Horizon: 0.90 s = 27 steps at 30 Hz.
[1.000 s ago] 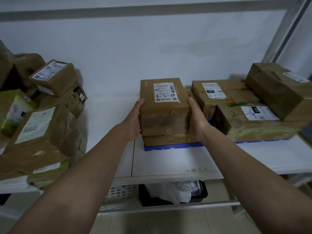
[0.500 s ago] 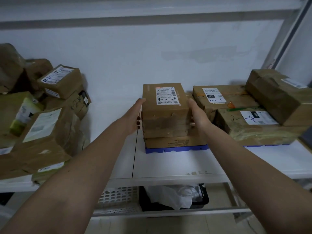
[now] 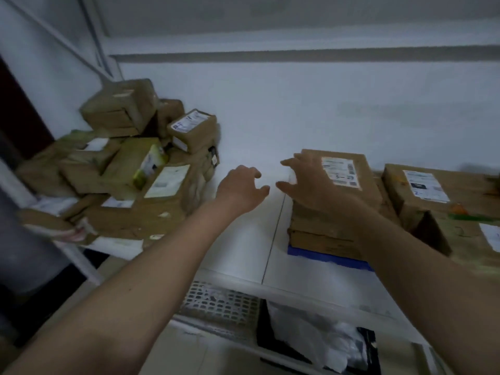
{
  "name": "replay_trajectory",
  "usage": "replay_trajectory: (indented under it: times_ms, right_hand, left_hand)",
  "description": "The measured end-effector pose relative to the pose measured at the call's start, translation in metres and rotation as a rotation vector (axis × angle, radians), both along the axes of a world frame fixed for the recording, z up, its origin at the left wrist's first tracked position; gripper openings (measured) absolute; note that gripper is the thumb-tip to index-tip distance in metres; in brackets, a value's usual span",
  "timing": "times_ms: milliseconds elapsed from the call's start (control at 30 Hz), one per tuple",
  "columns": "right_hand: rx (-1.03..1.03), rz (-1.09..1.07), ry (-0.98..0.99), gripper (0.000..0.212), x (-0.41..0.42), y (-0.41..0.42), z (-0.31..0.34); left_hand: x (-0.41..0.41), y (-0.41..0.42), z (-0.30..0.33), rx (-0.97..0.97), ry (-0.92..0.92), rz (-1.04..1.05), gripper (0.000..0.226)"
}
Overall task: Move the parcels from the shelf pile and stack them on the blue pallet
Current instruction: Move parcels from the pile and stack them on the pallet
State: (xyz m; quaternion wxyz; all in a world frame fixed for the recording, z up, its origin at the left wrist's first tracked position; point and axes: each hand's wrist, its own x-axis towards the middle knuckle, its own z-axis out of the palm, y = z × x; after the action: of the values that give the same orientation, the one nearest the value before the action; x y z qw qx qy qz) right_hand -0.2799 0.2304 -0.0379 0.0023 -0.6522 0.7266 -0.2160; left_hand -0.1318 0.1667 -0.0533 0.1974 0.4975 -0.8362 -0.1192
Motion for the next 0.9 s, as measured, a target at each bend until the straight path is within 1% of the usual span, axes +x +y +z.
replay_trajectory:
  times_ms: [67,133,300,433,533,600,700,900]
  right_hand:
    - [0.038,0.094,-0.038,0.059,0.022,-0.011,-0.006]
    - [0.067,0.159,-0.071,0.059,0.044,-0.019,-0.01]
    - [0.14,0.254,-0.094,0.058,0.096,-0.032,-0.017]
    - [0.16,0.298,-0.083,0.055,0.137,-0.044,-0.016]
    - [0.164,0.309,-0.102,0.049,0.173,-0.053,-0.012]
    - [0.174,0.301,-0.115,0.055,0.197,-0.058,-0.008]
    - [0.183,0.258,-0.134,0.065,0.23,-0.063,-0.003]
    - [0.203,0.204,-0.189,0.069,0.271,-0.071,-0.002]
  left_hand:
    - [0.025,0.001,-0.002,0.007,-0.041,0.064,0.047]
    - [0.048,0.001,-0.001,0.019,-0.043,0.118,0.047]
    - [0.106,0.0,-0.001,0.039,-0.033,0.188,0.044]
    - [0.153,-0.003,0.005,0.023,0.054,0.212,0.032]
    - [0.187,-0.007,0.011,0.037,0.143,0.187,0.036]
    - [0.207,-0.011,0.013,0.042,0.159,0.165,0.038]
    - [0.238,-0.017,0.015,0.047,0.126,0.152,0.038]
    - [0.302,-0.034,0.011,0.027,0.04,0.172,0.036]
